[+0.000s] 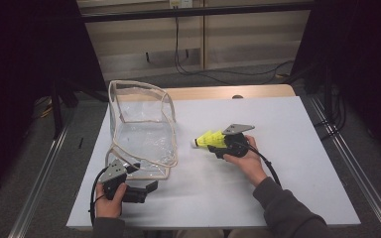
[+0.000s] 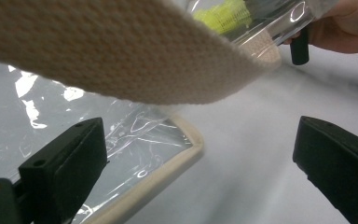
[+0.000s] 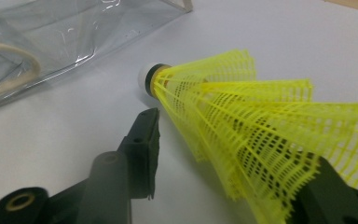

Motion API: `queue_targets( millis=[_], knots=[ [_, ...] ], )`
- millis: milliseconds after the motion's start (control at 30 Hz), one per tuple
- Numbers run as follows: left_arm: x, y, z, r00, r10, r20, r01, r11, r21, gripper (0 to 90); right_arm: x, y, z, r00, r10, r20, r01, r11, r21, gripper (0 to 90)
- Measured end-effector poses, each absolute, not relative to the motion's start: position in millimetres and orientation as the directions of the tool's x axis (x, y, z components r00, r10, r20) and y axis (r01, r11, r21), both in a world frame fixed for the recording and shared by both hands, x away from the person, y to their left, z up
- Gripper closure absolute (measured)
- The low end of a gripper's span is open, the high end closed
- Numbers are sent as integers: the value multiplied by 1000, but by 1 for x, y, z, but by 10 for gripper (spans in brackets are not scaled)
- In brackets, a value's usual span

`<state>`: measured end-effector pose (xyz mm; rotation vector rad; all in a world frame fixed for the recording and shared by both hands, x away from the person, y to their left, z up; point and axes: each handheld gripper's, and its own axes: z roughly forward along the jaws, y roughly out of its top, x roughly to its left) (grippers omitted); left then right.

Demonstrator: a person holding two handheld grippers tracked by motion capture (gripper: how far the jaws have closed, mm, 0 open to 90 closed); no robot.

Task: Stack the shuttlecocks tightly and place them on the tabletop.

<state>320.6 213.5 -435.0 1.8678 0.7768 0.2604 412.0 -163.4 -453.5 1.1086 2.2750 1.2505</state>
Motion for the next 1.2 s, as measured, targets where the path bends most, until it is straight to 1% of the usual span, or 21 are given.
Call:
queue_targets(
  millis=[67,167,267,333,367,433,933,1200],
  knots=[
    [321,213,-435,766,620,-170,392,-241,888,27,413,-160,-454,-639,766,72,480,324,815,467],
    [321,213,-435,766,620,-171,392,-241,888,27,414,-154,-453,-633,774,30,464,348,814,498],
    [321,213,-435,767,619,-170,392,-242,888,27,417,-150,-453,-617,786,-25,447,376,811,583],
    [321,214,-435,766,619,-171,393,-241,888,27,420,-149,-453,-608,793,-29,450,375,810,649],
    [320,214,-435,765,620,-172,391,-236,889,27,421,-149,-453,-611,791,-31,447,377,811,740],
    [320,214,-435,763,622,-174,394,-236,888,27,422,-148,-453,-623,781,-47,440,399,805,774],
    [320,215,-435,764,622,-173,391,-232,891,27,423,-148,-449,-645,764,19,469,376,799,799],
    [319,215,-434,764,621,-175,391,-231,891,27,421,-152,-445,-650,759,35,478,373,795,801]
  ],
)
